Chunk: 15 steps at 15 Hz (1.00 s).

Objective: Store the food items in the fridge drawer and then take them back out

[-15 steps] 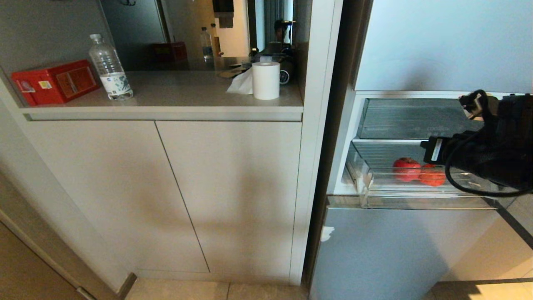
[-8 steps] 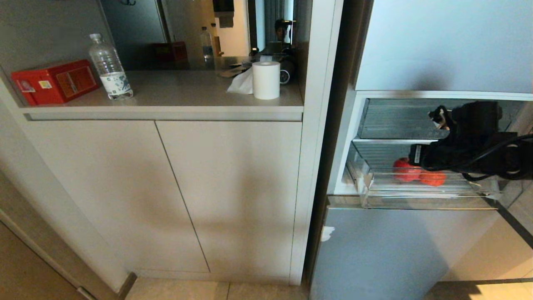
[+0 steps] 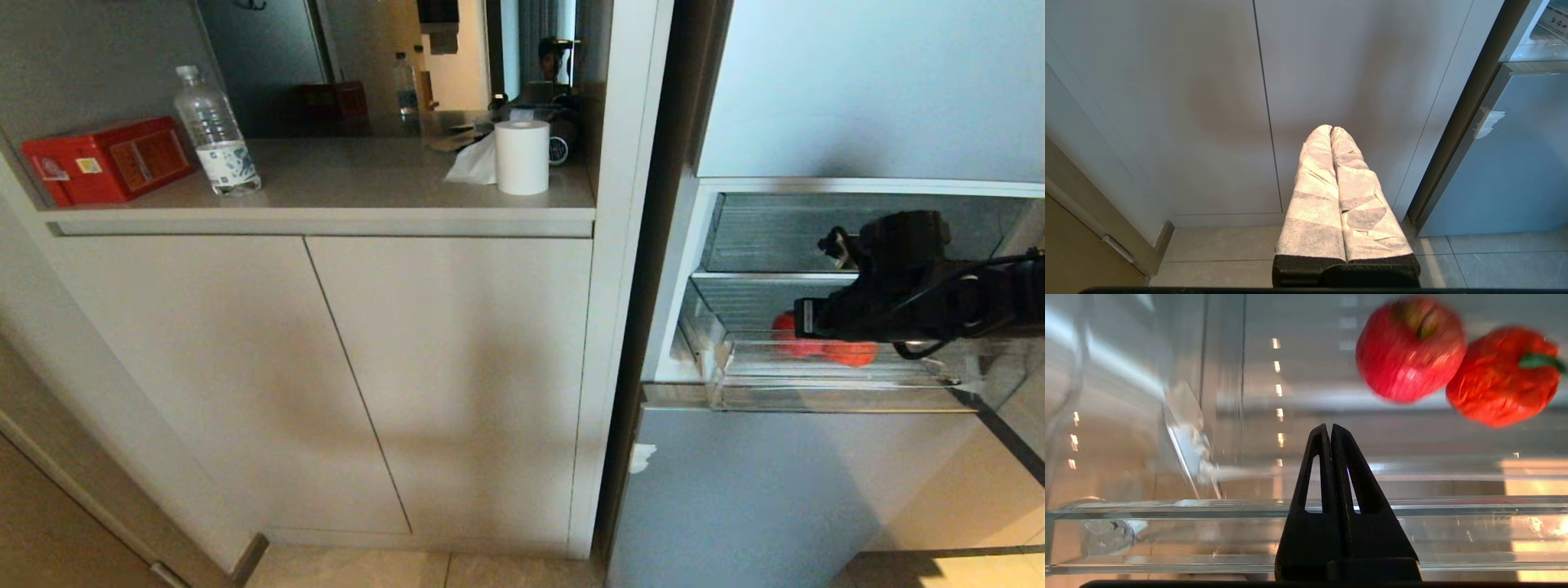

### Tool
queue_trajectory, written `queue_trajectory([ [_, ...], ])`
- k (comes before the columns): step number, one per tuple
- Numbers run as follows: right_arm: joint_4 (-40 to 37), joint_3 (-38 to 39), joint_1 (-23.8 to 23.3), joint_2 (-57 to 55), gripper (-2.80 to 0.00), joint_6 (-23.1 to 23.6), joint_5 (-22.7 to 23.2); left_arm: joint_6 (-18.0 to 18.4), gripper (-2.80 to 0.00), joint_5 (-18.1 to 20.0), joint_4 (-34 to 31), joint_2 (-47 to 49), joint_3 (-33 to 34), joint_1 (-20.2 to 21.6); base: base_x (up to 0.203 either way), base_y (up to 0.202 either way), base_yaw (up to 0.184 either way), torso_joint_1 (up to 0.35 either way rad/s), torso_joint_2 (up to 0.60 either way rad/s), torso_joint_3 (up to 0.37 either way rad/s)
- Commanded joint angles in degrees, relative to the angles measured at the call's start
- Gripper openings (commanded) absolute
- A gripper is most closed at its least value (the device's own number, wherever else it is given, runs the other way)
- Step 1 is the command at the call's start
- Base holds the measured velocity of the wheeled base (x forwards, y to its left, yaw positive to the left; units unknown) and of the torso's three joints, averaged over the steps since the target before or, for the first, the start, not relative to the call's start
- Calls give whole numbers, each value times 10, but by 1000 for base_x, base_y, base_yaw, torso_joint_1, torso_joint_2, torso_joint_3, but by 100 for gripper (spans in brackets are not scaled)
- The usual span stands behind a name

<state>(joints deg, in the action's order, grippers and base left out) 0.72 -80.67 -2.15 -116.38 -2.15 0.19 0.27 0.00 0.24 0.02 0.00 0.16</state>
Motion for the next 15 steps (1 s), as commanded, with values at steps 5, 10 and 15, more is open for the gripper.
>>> queue_trajectory([
  [5,-222,-24,-3,79,-280,0,0,0,-280,0,0,-1,1,0,0,0,0,0,0,0],
  [10,-274,-53,-14,87,-280,-7,-5,0,-280,0,0,-1,1,0,0,0,0,0,0,0],
  [15,-274,-82,-41,38,-280,-2,-16,0,-280,0,0,-1,1,0,0,0,0,0,0,0],
])
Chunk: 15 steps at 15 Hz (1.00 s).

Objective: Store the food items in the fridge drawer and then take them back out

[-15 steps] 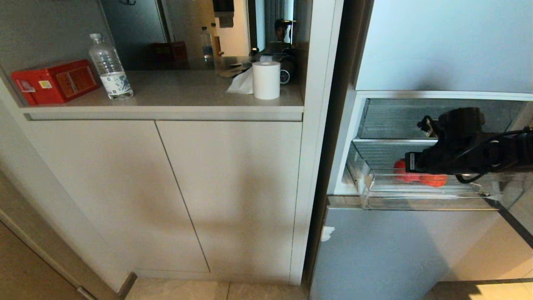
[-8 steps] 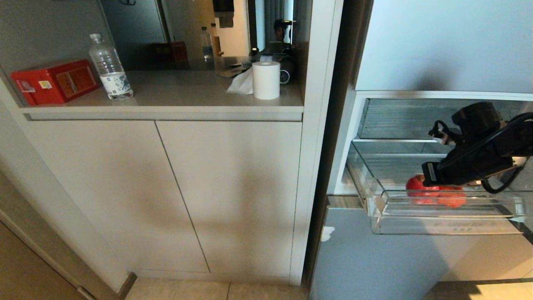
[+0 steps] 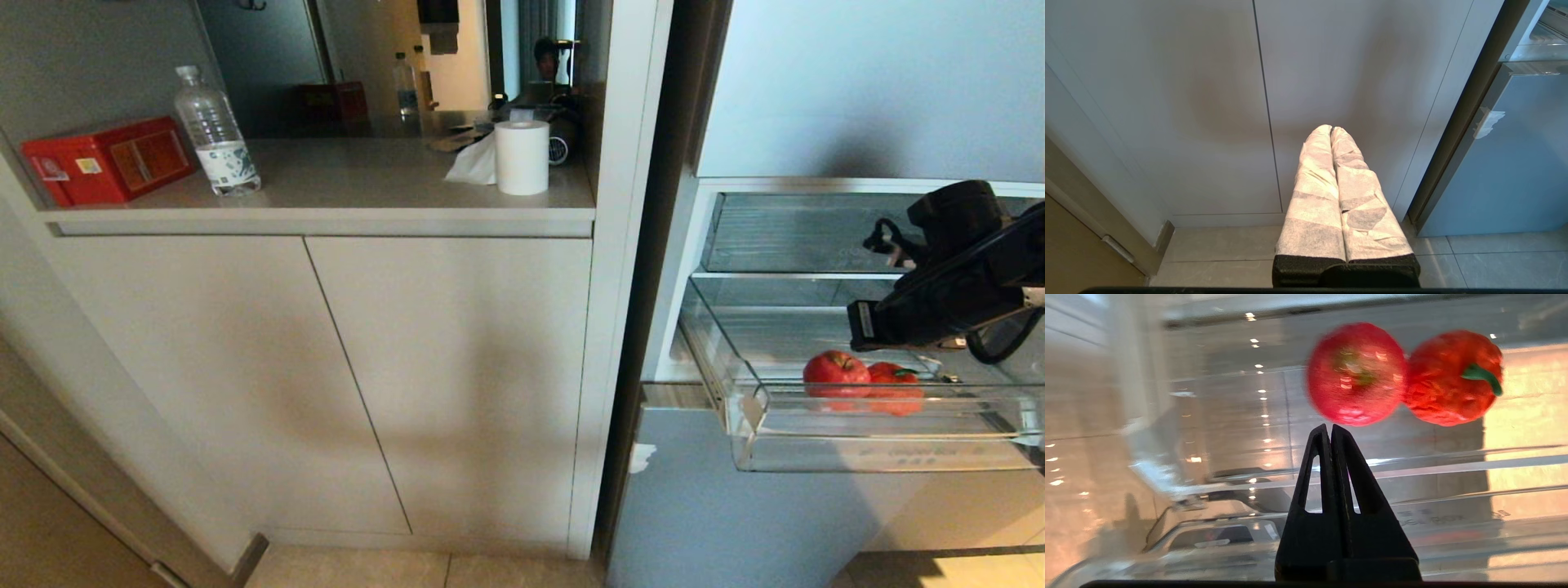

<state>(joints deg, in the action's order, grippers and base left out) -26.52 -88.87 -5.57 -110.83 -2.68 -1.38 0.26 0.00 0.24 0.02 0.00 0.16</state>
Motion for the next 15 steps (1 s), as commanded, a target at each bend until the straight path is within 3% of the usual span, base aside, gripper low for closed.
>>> queue_trajectory([
  [1,-4,4,-8,-14,-280,7,0,0,-280,0,0,-1,1,0,0,0,0,0,0,0],
  [10,-98,46,-14,63,-280,31,1,0,-280,0,0,-1,1,0,0,0,0,0,0,0],
  [15,-95,-5,-16,12,-280,24,0,0,-280,0,0,-1,1,0,0,0,0,0,0,0],
])
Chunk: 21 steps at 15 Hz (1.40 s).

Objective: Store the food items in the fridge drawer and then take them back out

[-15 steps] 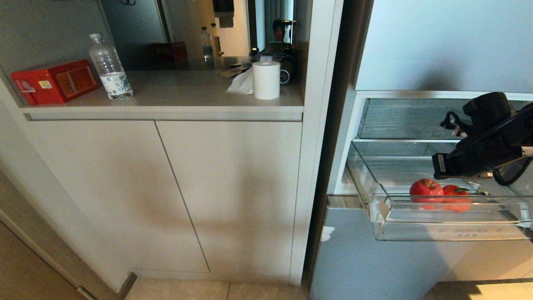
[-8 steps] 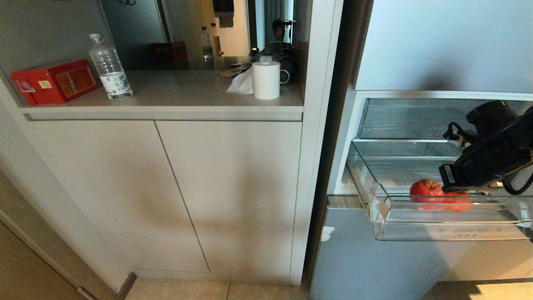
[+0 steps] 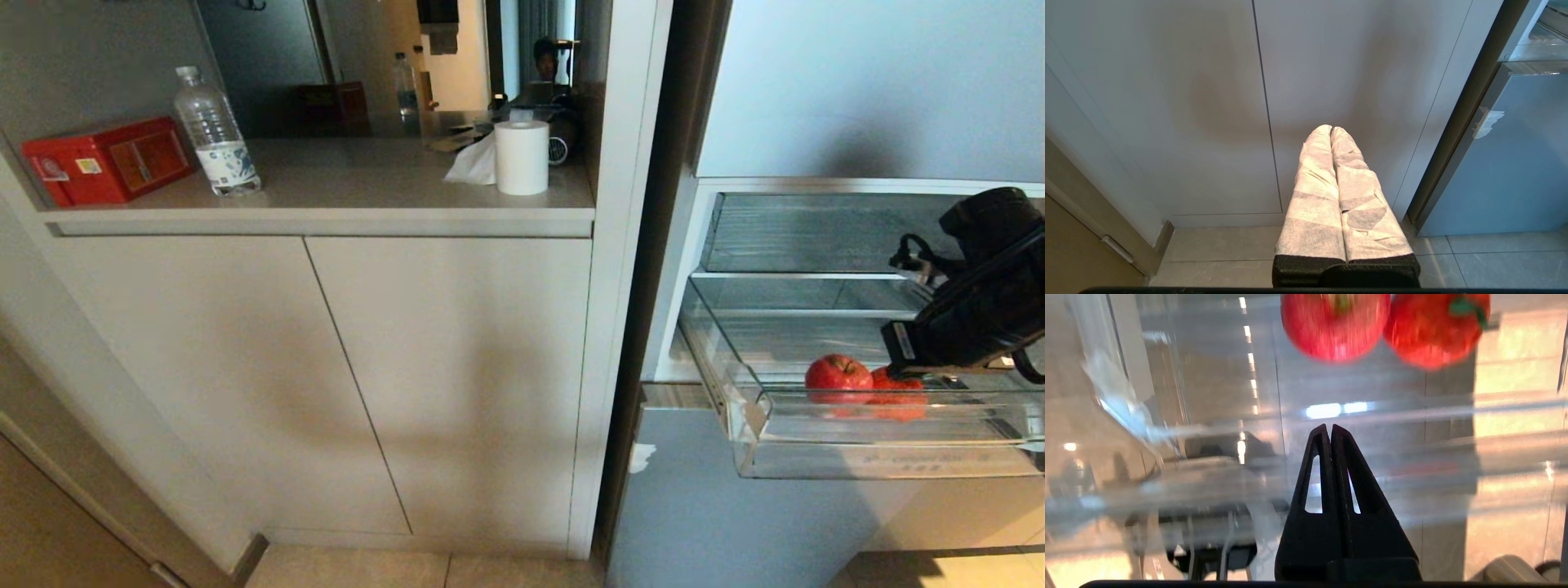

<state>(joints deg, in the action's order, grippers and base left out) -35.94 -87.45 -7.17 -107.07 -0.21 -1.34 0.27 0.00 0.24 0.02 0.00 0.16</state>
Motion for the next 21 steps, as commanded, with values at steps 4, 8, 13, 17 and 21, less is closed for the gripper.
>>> queue_trajectory([
  [4,10,-66,0,-79,-280,-4,-7,0,-280,1,0,-1,1,0,0,0,0,0,0,0],
  [8,26,-112,0,-127,-280,-10,-17,0,-280,0,0,-1,1,0,0,0,0,0,0,0],
  [13,26,-127,0,-138,0,-10,-17,0,-280,0,0,-1,1,0,0,0,0,0,0,0],
  [17,26,-139,-4,-139,0,-10,-17,0,-280,0,0,-1,1,0,0,0,0,0,0,0],
  [21,26,-155,-5,-165,0,-8,-17,0,-280,0,0,-1,1,0,0,0,0,0,0,0],
])
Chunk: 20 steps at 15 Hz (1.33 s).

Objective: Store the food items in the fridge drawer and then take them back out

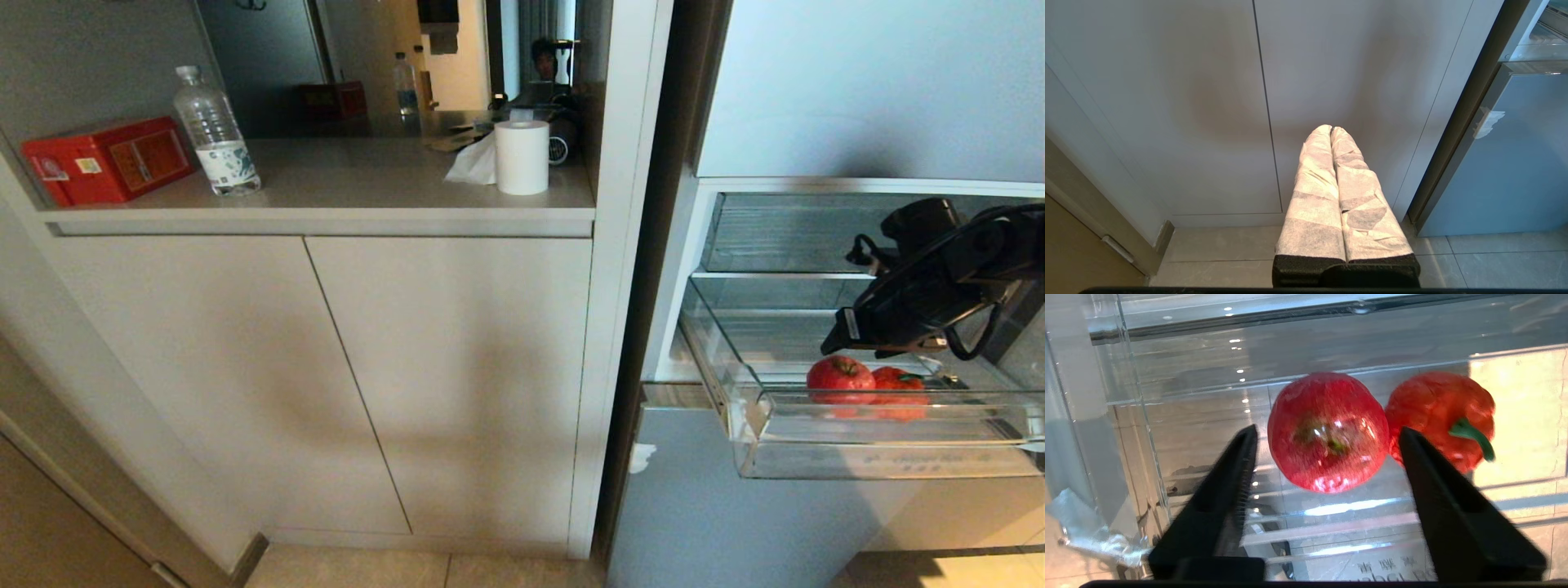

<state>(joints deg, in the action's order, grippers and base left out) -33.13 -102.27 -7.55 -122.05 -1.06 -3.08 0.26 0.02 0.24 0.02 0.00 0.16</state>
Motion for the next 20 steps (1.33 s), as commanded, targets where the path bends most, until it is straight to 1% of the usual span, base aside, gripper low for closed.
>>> queue_trajectory([
  [1,-2,-13,-1,-24,0,1,0,0,-280,0,0,-1,1,0,0,0,0,0,0,0],
  [6,-2,-37,-3,-60,0,1,0,0,-280,0,0,-1,1,0,0,0,0,0,0,0],
  [18,-2,-31,-5,-87,0,2,1,0,-280,0,0,-1,1,0,0,0,0,0,0,0],
  [20,-2,-30,-5,-91,-280,0,1,0,-280,0,0,-1,1,0,0,0,0,0,0,0],
])
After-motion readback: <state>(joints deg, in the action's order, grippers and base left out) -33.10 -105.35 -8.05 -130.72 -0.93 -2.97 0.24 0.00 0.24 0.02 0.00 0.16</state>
